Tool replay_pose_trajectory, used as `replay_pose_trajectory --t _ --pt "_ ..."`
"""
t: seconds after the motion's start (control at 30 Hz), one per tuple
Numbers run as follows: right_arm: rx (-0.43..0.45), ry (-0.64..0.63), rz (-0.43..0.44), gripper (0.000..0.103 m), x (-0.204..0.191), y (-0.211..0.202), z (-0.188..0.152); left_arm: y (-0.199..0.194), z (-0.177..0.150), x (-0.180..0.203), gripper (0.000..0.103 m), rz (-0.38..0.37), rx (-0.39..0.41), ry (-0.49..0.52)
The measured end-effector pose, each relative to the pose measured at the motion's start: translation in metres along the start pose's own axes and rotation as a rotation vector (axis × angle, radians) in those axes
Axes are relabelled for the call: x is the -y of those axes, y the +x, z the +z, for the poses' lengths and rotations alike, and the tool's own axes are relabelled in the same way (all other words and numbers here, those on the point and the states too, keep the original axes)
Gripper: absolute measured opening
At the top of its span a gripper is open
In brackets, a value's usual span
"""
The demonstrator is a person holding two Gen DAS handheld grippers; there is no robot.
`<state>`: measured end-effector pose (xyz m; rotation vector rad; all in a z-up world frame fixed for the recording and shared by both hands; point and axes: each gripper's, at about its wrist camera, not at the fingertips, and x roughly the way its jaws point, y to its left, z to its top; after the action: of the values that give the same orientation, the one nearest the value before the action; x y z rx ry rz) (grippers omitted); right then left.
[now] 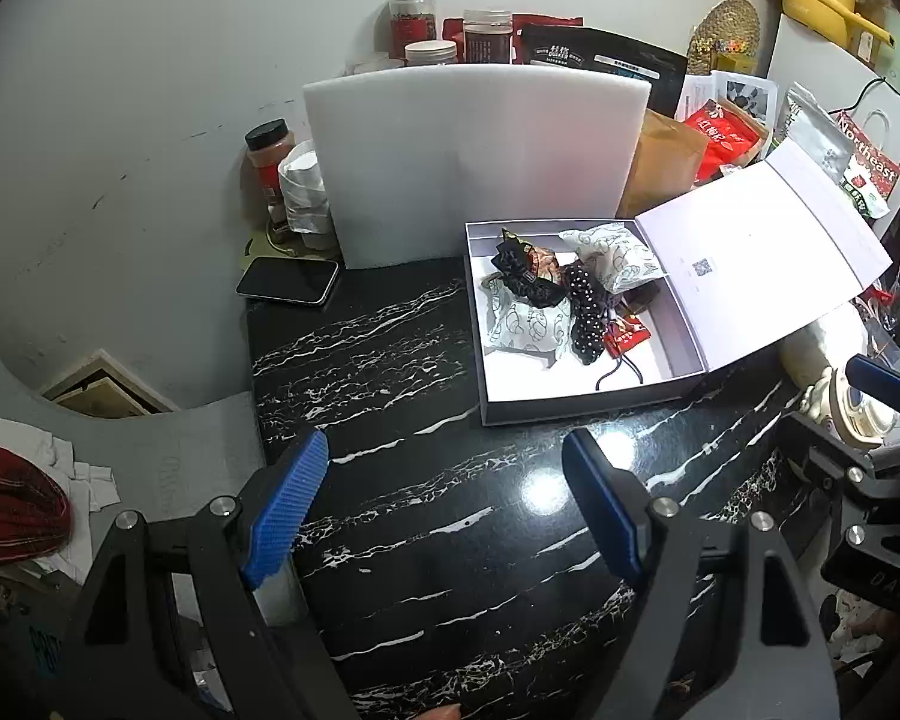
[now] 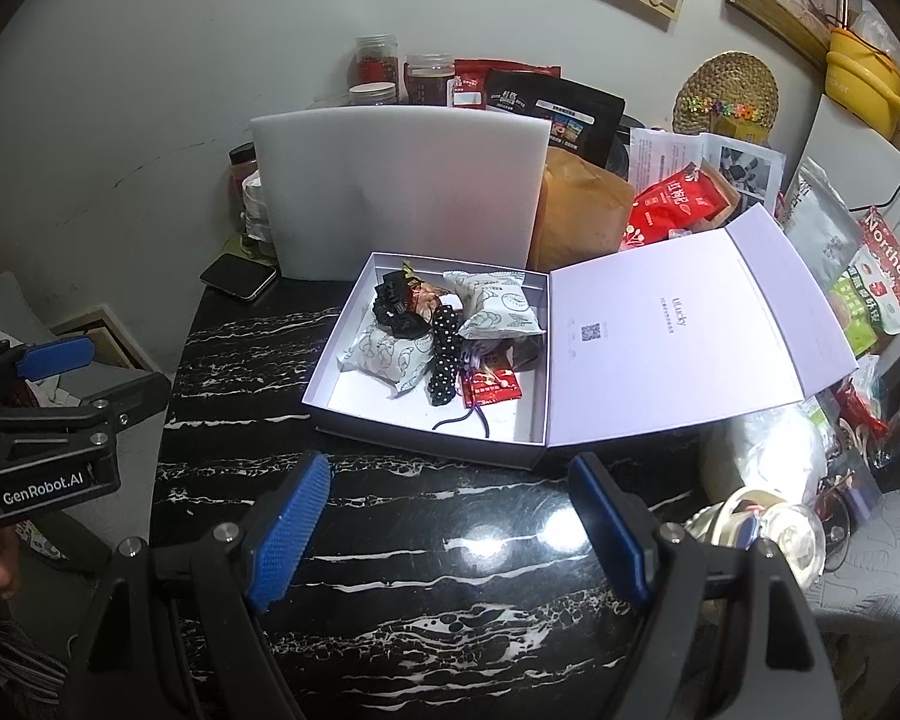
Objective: Organize objects
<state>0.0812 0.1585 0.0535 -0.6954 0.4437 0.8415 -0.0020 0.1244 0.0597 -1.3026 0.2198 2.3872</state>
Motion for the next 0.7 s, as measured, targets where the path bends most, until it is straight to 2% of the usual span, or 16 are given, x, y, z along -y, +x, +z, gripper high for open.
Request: replay_pose_trajectory --t 0.7 --pt "0.005 -0.020 -0.004 0.082 -0.0018 -0.0038 -0.0018 0.0010 -0.0040 0.0008 0.080 0.006 -0.010 -0.005"
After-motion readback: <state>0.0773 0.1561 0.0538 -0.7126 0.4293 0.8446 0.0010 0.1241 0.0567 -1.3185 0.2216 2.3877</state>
